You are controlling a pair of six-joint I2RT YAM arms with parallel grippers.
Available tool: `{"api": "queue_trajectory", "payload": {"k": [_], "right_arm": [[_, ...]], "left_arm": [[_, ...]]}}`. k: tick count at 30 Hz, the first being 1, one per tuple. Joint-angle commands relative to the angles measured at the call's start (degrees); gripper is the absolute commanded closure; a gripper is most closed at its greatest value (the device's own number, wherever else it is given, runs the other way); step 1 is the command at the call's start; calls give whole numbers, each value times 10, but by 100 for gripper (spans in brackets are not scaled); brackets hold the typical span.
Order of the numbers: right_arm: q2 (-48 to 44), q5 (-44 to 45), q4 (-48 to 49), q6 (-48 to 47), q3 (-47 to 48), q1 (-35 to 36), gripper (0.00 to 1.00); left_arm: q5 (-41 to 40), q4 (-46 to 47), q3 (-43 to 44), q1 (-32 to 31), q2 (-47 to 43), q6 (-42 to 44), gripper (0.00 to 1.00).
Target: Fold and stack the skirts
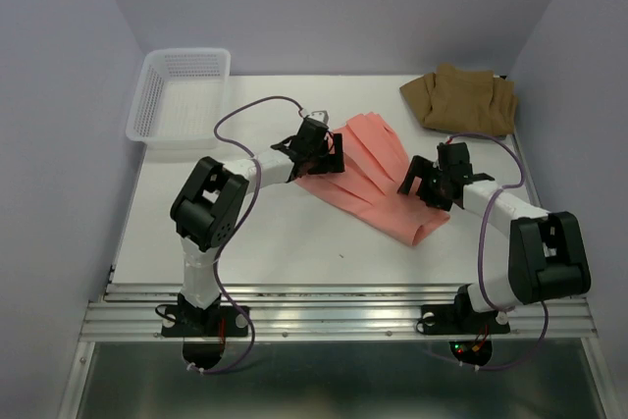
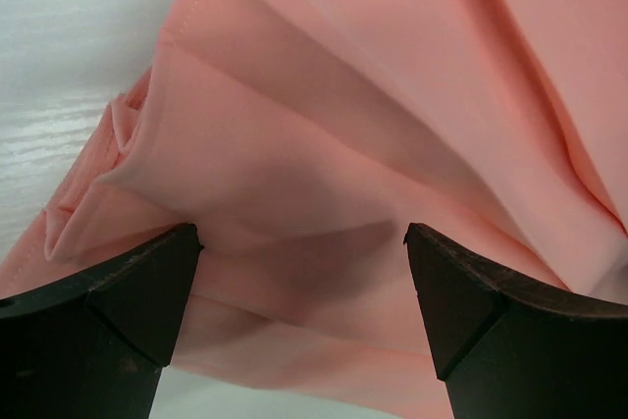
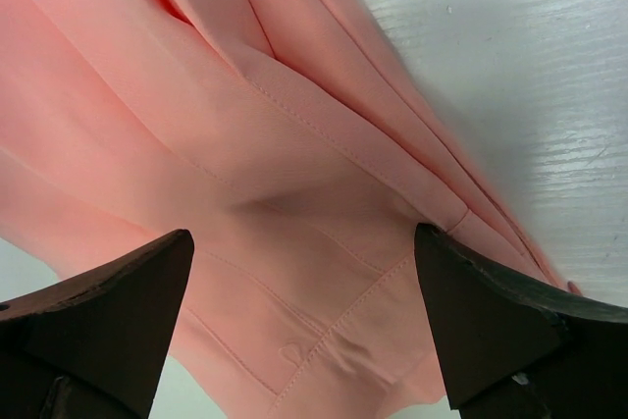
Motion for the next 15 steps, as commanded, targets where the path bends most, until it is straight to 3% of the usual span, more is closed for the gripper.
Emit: {"api": "queue_trajectory", "payload": {"k": [1,4,9,15], "right_arm": [[-31,-14,-36,-19,4,-5,0],[-58,-19,-60,-37,21,-5,0],[-118,-121,-91,-61,37,0,0],[-207,-178,-94,-25,2,110,0]], "left_arm": [[1,0,40,25,35,26,1],[23,0,43,34,58,26,1],[31,8,12,35,36,9,1],[11,29,-81,35,-30,-22,1]]}}
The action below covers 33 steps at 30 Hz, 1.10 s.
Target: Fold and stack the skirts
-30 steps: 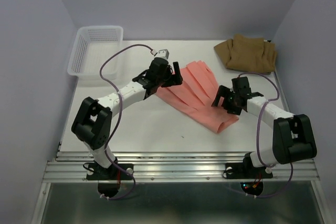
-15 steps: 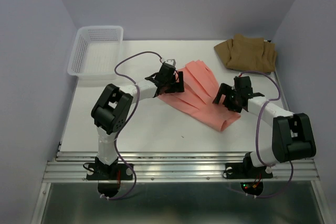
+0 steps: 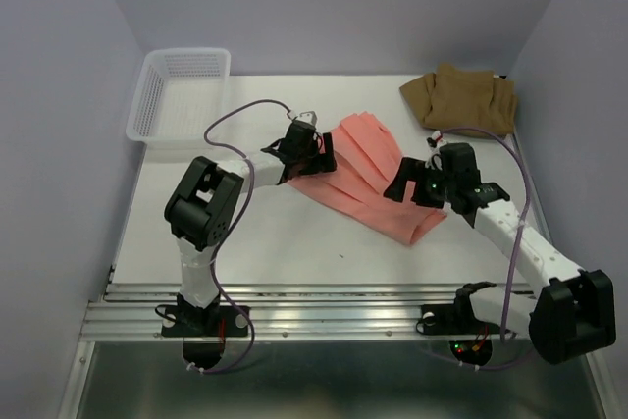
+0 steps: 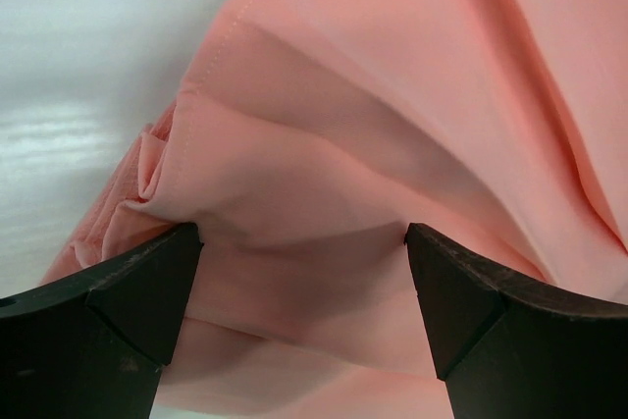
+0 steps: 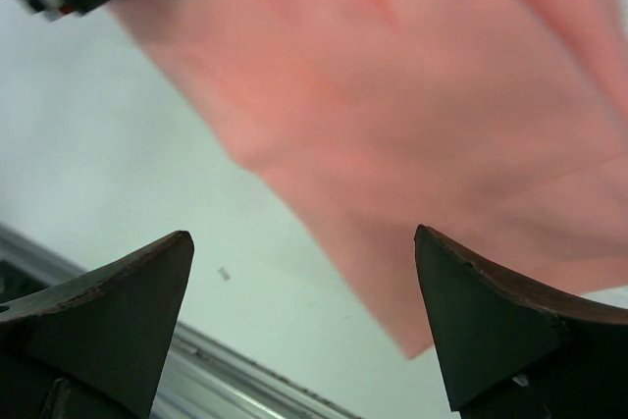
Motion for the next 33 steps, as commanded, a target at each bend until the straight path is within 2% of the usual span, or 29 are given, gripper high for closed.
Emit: {"api": "queue_trajectory", "payload": {"k": [1,4,8,11,12,14,18,22,25,27,33], "right_arm": [[-58,-65,-1,26,-16,84,0],[-78,-65,29,60,-54,134,0],[-73,-58,62,78,-98,147,0],[-61,15,50,109,-125,147,0],[-59,83,30,118,-126,147,0],[-54,159,11,140,-132,147,0],[-24,246,-6,160,-133,147,0],[7,261,-7,165,-139,147,0],[7,232,-7,143,-133,147,0],[-14,199,-18,120,-122,147,0],[-132,215,-93,80,-25,147,0]], "left_arm": [[-13,-22,-94,3,-72,-38,1],[-41,-12,-174,1,-123,-78,1],[-55,10,-258,0,-180,-112,1],[-63,12,-282,0,-199,-118,1],[-65,10,-283,-1,-200,-119,1],[-69,5,-282,0,-199,-118,1],[-76,-2,-279,-1,-201,-122,1],[-74,-7,-274,0,-212,-120,1],[-75,-26,-259,0,-226,-117,1],[-72,-37,-246,0,-246,-108,1],[-52,-61,-210,-1,-329,-89,1]]}}
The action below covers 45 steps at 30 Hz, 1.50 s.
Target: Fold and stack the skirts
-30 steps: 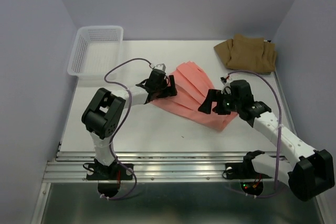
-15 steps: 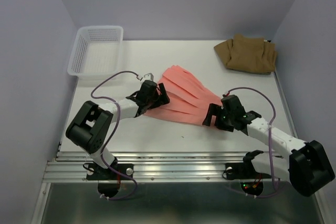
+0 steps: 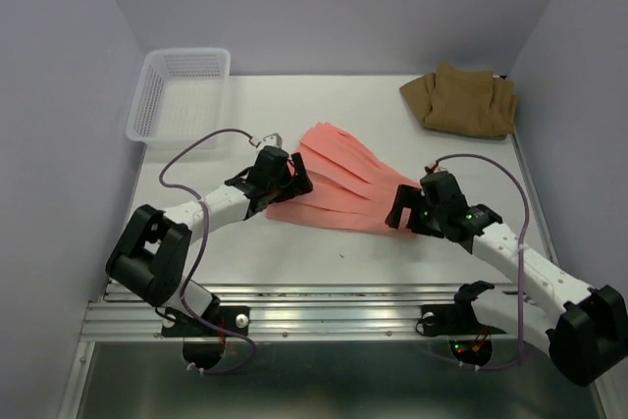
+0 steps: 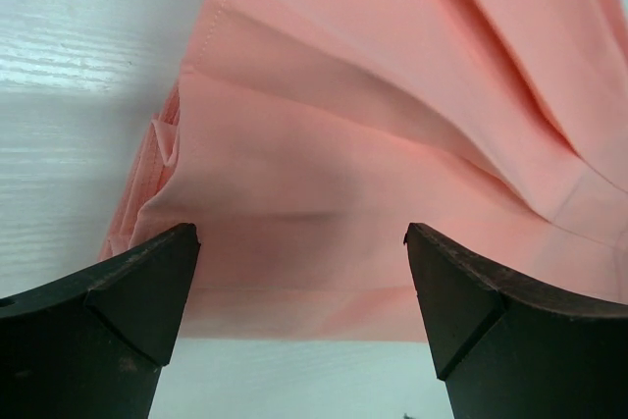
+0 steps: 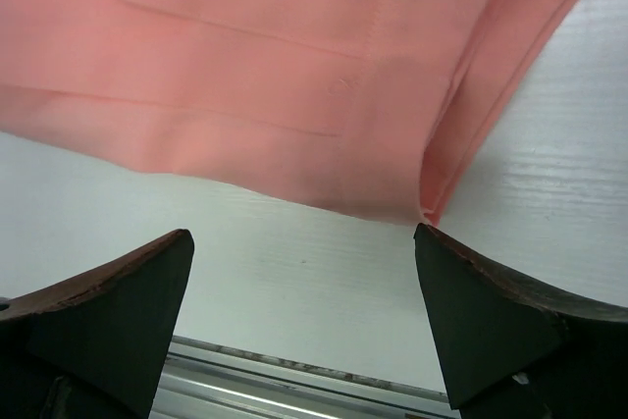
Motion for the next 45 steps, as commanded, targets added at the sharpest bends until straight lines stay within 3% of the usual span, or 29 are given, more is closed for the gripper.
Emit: {"api": "queue_trajectory", "payload": {"k": [1,5,11,14,18,29,41,45], "right_arm": [[-60,24,-51,-38,90,-1,0],[-69,-4,-64,-47,130,-1,0],[-4,-207,76,-56,90,-1,0],[36,-220,103,-35,66,-1,0],[65,-168,107,-17,41,-1,0],[138,-105,90,-3,-3,-1,0],[112,-91,83,9,-15,-1,0],[107,-90,79,14,-24,-1,0]], "left_arm": [[0,-34,57,1,-69,23,1],[-8,-42,103,1,-67,43,1],[32,-69,226,-3,54,80,1],[60,-77,283,-17,119,91,1],[72,-78,321,-39,177,95,1],[65,-72,284,-47,200,104,1],[41,-52,158,-46,171,73,1],[-15,-58,143,-43,167,69,1]]}}
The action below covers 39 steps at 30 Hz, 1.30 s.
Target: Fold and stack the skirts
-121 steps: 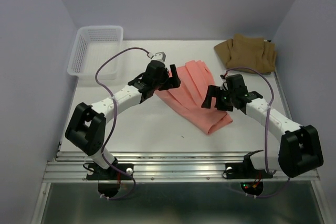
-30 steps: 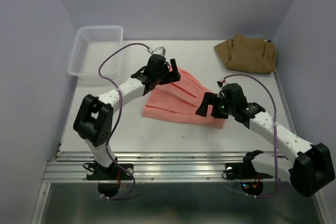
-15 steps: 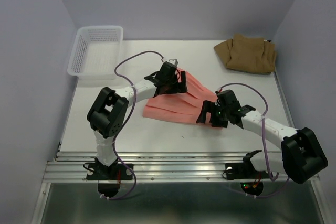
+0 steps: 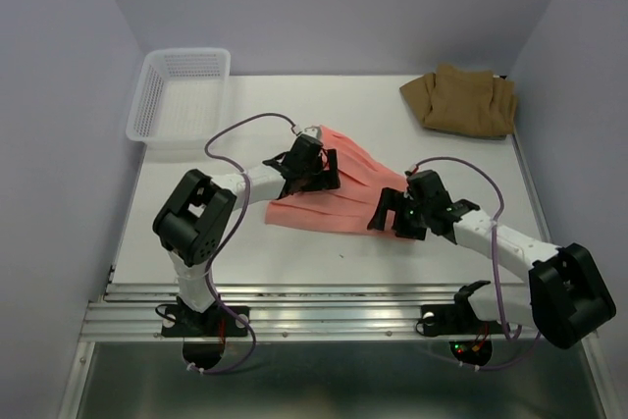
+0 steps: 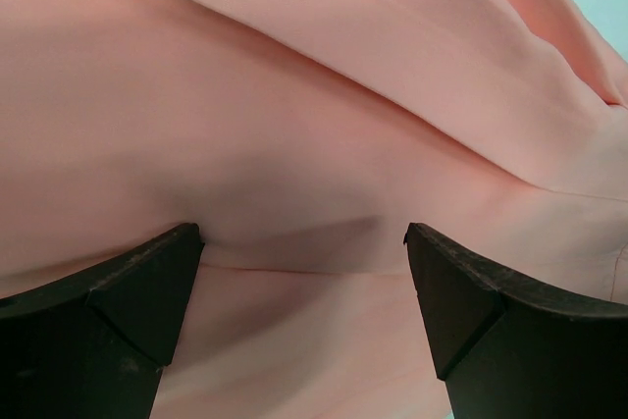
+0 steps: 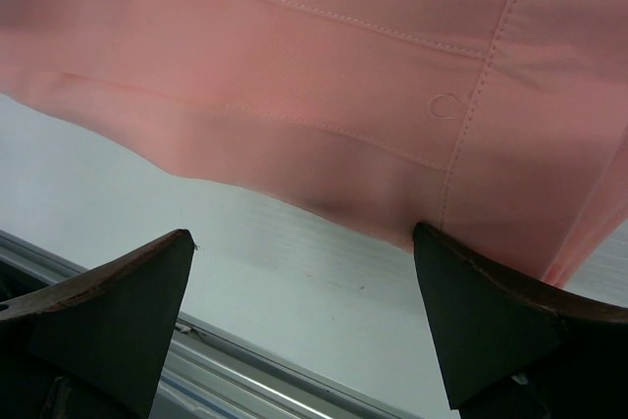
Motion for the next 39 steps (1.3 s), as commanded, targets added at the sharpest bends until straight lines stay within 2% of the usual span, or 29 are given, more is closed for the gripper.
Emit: {"api": "queue_trajectory", "payload": {"k": [1,10,18,22,24,28,29,37,39], "right_arm": [[-8,39,-25,4,-27,-1,0],[-57,70,-61,4,-23,-1,0],[-127,78,-111,-38,78,-1,0],[-140,141,-121,-33,121,-1,0],[-131,172,-123,-20,137,-1,0],[-53,267,-123,-25,192,-1,0],[-36,271,-122,-28,215,-21,0],[81,218,-104,-132,265,-107,0],[98,184,-92,-133,260,-150,0]], "left_arm": [[-63,-46,-29,6,-13,-6,1],[-80,-66,-49,65,-72,1,1],[-78,-77,-36,70,-205,12,1],[-77,-89,-6,70,-220,27,1],[-81,-92,12,70,-213,35,1],[-86,-98,81,74,-158,59,1],[-83,-99,94,77,-144,70,1],[-47,-143,261,115,46,102,1],[-48,-150,281,117,74,108,1]]}}
